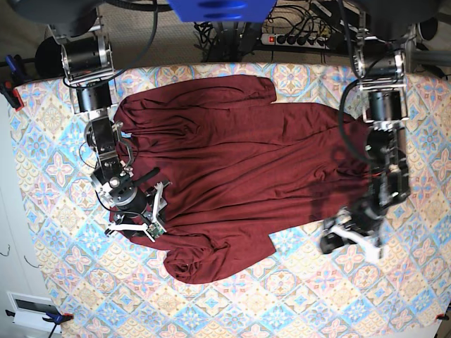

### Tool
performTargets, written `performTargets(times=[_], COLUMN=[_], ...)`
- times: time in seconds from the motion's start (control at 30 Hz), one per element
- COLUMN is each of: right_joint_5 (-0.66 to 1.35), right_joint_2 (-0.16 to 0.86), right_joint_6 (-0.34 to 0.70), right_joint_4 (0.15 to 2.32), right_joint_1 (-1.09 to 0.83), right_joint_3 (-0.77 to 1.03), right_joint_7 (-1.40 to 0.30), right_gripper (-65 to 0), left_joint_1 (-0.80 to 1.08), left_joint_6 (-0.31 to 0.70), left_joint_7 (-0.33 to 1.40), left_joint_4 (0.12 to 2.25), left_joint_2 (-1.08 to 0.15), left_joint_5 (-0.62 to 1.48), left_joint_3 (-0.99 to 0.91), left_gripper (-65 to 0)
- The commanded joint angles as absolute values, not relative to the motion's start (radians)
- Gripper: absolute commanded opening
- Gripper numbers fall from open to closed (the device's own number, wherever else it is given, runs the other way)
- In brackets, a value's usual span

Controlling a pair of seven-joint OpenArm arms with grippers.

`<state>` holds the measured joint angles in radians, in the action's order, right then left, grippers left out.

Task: Layout the t-shirt on the table in an organized manner, then fold the t-shirt properly
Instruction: 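Move the left gripper to the shirt middle and grasp the fabric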

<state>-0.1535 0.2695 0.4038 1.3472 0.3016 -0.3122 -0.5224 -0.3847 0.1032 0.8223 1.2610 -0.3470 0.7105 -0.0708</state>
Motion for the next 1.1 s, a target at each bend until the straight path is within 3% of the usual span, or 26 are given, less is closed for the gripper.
performTargets(times=[0.0, 0.1, 0.4, 0.87, 0.93, 1.07], right_joint_5=[-0.157, -0.157, -0.157, -0.157, -0.157, -0.157], right_joint_2=[0.282, 0.28, 0.282, 0.282, 0.282, 0.282], right_joint_6=[0.403, 0.403, 0.403, 0.404, 0.42, 0.447], right_joint_4=[1.379, 1.434, 1.572, 1.742, 1.758, 1.762], right_joint_1=[0.306, 0.257, 0.148, 0.015, 0.01, 0.013], right_joint_3=[-0.305, -0.305, -0.305, -0.309, -0.311, -0.311], right_joint_7=[-0.515, -0.515, -0.515, -0.516, -0.516, -0.516], right_gripper=[-38.7, -38.7, -38.7, -38.7, -38.7, -40.1], left_joint_1=[-0.45, -0.538, -0.734, -0.762, -0.759, -0.731], left_joint_6=[0.104, 0.104, 0.104, 0.094, 0.094, 0.094], left_joint_7=[0.805, 0.786, 0.515, 0.289, 0.286, 0.294], left_joint_4=[1.188, 1.021, 0.604, 0.355, 0.329, 0.308], left_joint_2=[-0.338, -0.259, -0.104, -0.021, -0.021, -0.018], left_joint_5=[0.684, 0.648, 0.562, 0.562, 0.562, 0.561], left_joint_3=[-0.035, 0.012, 0.173, 0.358, 0.414, 0.542], left_gripper=[-20.5, -20.7, -20.7, -21.0, -24.6, -46.9])
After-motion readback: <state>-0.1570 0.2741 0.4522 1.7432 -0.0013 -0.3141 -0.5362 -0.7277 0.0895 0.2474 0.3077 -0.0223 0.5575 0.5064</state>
